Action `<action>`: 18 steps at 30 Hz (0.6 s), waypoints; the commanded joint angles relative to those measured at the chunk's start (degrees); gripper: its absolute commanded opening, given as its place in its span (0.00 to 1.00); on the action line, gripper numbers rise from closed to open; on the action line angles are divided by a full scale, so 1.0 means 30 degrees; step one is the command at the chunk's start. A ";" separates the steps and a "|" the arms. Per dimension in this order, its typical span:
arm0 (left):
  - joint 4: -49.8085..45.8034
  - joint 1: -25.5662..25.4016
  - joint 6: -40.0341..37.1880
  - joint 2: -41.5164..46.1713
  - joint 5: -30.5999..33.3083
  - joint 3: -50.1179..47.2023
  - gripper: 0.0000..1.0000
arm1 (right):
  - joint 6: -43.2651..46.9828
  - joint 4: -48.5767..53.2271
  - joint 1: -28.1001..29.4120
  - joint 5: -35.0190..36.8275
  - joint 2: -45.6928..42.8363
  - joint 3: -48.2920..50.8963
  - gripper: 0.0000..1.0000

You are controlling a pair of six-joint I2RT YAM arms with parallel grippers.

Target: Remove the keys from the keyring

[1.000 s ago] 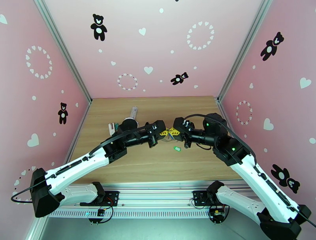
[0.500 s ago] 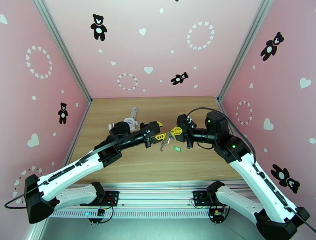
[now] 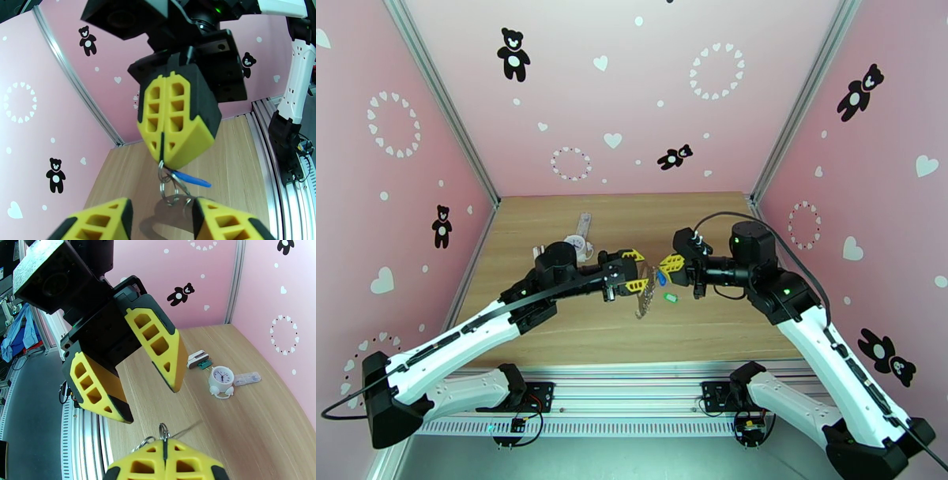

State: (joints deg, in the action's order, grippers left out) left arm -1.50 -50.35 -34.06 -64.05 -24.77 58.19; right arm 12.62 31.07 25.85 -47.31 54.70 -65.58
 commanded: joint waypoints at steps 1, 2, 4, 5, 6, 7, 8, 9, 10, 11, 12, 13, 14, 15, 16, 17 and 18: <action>-0.1952 0.0069 -0.0977 -0.0476 -0.0912 0.1174 0.48 | 0.0154 0.0116 -0.0113 -0.0563 -0.0186 -0.0786 0.00; -0.2195 0.0057 -0.1023 -0.0626 -0.0829 0.1388 0.48 | 0.0183 0.0096 -0.0112 -0.0601 -0.0184 -0.0777 0.00; -0.2187 0.0083 -0.1124 -0.0796 -0.0902 0.1461 0.48 | 0.0231 0.0124 -0.0148 -0.0621 -0.0161 -0.0776 0.00; -0.2099 0.0069 -0.1126 -0.0870 -0.0939 0.1461 0.48 | 0.0238 0.0082 -0.0144 -0.0720 -0.0170 -0.0778 0.00; -0.2051 0.0083 -0.1113 -0.0954 -0.0978 0.1489 0.48 | 0.0246 0.0089 -0.0158 -0.0739 -0.0199 -0.0781 0.00; -0.2136 0.0083 -0.1140 -0.1077 -0.1036 0.1588 0.49 | 0.0246 0.0126 -0.0175 -0.0754 -0.0209 -0.0769 0.00; -0.2382 0.0091 -0.1233 -0.1292 -0.1092 0.1797 0.49 | 0.0289 0.0158 -0.0163 -0.0754 -0.0199 -0.0781 0.00; -0.2760 0.0083 -0.1242 -0.1495 -0.1080 0.2038 0.49 | 0.0304 0.0182 -0.0178 -0.0768 -0.0196 -0.0770 0.00; -0.3128 0.0083 -0.1200 -0.1704 -0.1102 0.2317 0.49 | 0.0333 0.0212 -0.0185 -0.0861 -0.0210 -0.0778 0.00; -0.3316 0.0083 -0.1178 -0.1872 -0.1225 0.2503 0.49 | 0.0363 0.0238 -0.0183 -0.0907 -0.0215 -0.0784 0.00; -0.3332 0.0085 -0.1210 -0.1953 -0.1375 0.2544 0.49 | 0.0363 0.0278 -0.0201 -0.0908 -0.0215 -0.0786 0.00; -0.3266 0.0102 -0.1241 -0.2020 -0.1542 0.2531 0.49 | 0.0388 0.0263 -0.0187 -0.0899 -0.0207 -0.0771 0.00; -0.3166 0.0088 -0.1243 -0.2054 -0.1654 0.2502 0.49 | 0.0392 0.0250 -0.0198 -0.0923 -0.0214 -0.0770 0.00; -0.3012 0.0109 -0.1214 -0.2108 -0.1750 0.2472 0.49 | 0.0420 0.0234 -0.0197 -0.0984 -0.0208 -0.0741 0.00; -0.2960 0.0113 -0.1214 -0.2195 -0.1875 0.2483 0.49 | 0.0447 0.0280 -0.0207 -0.0990 -0.0214 -0.0730 0.00; -0.2999 0.0113 -0.1243 -0.2294 -0.1972 0.2529 0.49 | 0.0508 0.0335 -0.0206 -0.0988 -0.0207 -0.0707 0.00; -0.3149 0.0146 -0.1314 -0.2428 -0.2065 0.2642 0.49 | 0.0535 0.0370 -0.0206 -0.1015 -0.0198 -0.0739 0.00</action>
State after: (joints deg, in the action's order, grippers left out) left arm -9.89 -50.35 -37.10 -70.30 -28.51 64.16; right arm 13.41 31.83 25.41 -49.04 54.70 -65.89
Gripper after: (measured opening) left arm 0.489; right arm 0.035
